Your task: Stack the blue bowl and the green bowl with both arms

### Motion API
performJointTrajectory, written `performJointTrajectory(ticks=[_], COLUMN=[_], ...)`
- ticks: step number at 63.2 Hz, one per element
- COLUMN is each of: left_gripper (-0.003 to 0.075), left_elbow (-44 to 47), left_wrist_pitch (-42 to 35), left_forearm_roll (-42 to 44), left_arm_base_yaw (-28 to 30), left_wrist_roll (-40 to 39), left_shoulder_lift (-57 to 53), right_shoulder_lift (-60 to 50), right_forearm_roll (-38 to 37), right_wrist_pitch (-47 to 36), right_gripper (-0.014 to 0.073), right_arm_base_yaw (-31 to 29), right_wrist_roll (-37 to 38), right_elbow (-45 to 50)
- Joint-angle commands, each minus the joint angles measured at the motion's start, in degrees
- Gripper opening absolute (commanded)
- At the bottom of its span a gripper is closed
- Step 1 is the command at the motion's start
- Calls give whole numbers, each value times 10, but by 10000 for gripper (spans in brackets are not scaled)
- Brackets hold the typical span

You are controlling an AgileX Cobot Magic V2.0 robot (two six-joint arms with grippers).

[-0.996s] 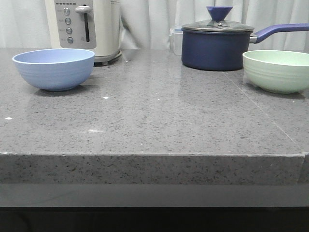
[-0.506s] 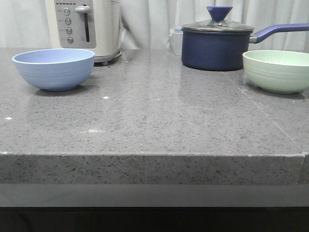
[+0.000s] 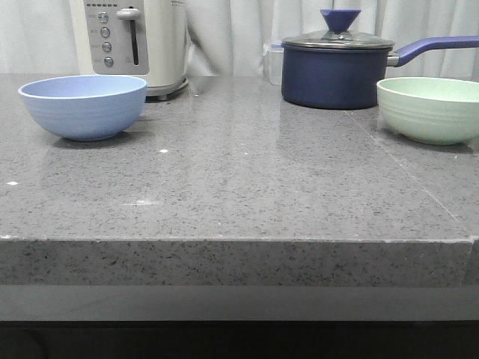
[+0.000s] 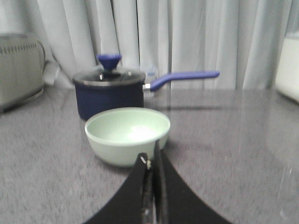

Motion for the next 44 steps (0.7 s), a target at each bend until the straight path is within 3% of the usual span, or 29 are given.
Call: performJointTrajectory(ticks=[1,17,26,44], left_gripper=[-20,-20,-20,-20], left_elbow=[-82,-279,-345,-349], left_wrist_pitch=[3,168,264,282], left_forearm_roll=[-1,-1,-1,-1], left_arm_base_yaw=[1,1,1,1], left_wrist_roll=[-3,-3,-3,-3], left_shoulder_lift=[11,130,211,308], right_shoulder_lift=[-3,93,172,297], right_forearm_roll=[-12,-29,-33,-33], right_wrist_pitch=[-4,105,172,213], right_gripper=[-55,-55,-55,-55], right_arm_base_yaw=[-3,-3,-3,-3], right_wrist_roll=[-4,-4,-4,-4], right_elbow=[-68,-228,-293,-311])
